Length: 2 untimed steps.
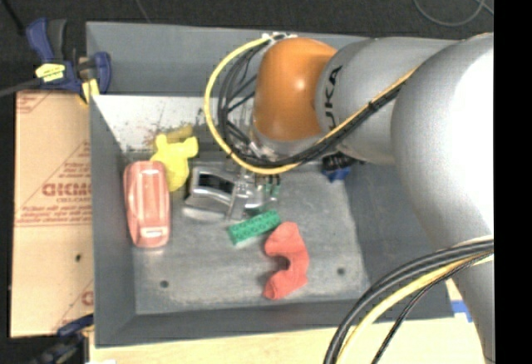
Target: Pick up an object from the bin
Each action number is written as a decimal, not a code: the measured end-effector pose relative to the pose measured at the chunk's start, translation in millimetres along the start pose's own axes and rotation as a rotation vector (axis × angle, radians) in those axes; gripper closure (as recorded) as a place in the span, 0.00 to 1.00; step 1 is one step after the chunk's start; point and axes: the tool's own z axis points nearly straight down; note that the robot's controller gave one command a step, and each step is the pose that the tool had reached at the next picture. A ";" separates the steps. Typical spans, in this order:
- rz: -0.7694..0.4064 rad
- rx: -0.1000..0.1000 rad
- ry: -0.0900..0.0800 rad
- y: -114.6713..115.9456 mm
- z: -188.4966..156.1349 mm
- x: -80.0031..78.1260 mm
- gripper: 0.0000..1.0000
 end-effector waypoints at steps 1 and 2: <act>-0.009 0.004 0.007 -3.4 46.2 1.5 0.00; 0.247 0.000 -0.005 7.6 55.8 4.5 1.00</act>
Offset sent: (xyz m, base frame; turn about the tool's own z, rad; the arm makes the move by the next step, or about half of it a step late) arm -0.0032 0.0107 -0.0558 0.2489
